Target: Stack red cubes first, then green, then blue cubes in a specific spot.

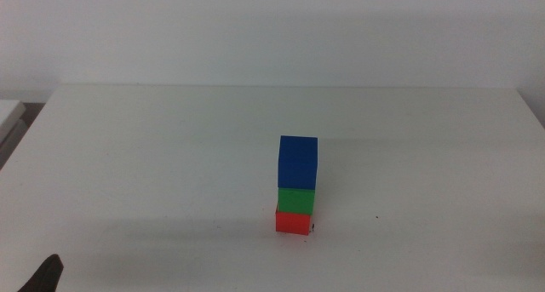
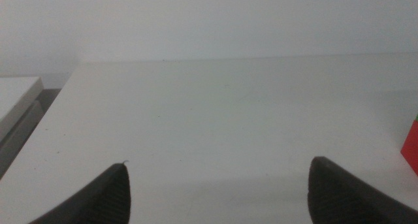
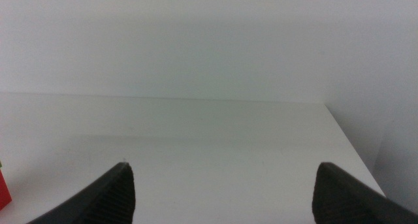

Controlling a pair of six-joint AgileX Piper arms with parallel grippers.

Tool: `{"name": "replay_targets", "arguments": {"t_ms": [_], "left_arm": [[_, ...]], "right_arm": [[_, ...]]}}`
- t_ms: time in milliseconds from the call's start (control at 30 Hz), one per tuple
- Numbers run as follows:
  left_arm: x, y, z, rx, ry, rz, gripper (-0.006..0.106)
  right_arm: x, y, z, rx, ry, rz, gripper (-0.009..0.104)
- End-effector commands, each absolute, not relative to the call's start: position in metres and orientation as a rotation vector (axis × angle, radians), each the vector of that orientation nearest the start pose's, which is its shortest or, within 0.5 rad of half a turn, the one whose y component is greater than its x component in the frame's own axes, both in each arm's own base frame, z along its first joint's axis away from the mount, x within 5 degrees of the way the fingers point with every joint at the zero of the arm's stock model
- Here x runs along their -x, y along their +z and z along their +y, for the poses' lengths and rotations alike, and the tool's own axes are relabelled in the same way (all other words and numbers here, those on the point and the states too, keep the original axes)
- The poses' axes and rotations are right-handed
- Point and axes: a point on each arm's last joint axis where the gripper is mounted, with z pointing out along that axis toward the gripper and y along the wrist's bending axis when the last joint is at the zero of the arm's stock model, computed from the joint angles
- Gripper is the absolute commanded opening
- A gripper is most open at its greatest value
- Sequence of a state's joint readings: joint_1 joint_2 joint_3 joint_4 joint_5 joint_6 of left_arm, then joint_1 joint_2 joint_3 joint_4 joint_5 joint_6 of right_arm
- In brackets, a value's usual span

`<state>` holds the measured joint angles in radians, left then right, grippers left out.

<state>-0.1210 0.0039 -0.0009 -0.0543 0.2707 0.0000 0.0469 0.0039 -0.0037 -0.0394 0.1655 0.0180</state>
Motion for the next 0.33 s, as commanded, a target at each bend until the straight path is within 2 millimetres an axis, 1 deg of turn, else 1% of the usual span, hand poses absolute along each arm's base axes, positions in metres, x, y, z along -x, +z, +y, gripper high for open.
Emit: {"name": "replay_targets", "arguments": {"t_ms": [0, 300], "left_arm": [[-0.0546, 0.1899, -0.0077, -0.073, -0.133, 1.741, 0.091], [-0.0547, 0.1903, -0.0075, -0.078, -0.126, 1.736, 0.091]], "right_arm": [[-0.0562, 0.1988, 0.0015, 0.062, -0.009, 1.64, 0.093], [-0.0562, 0.1989, 0.0016, 0.058, -0.004, 1.64, 0.093]]}}
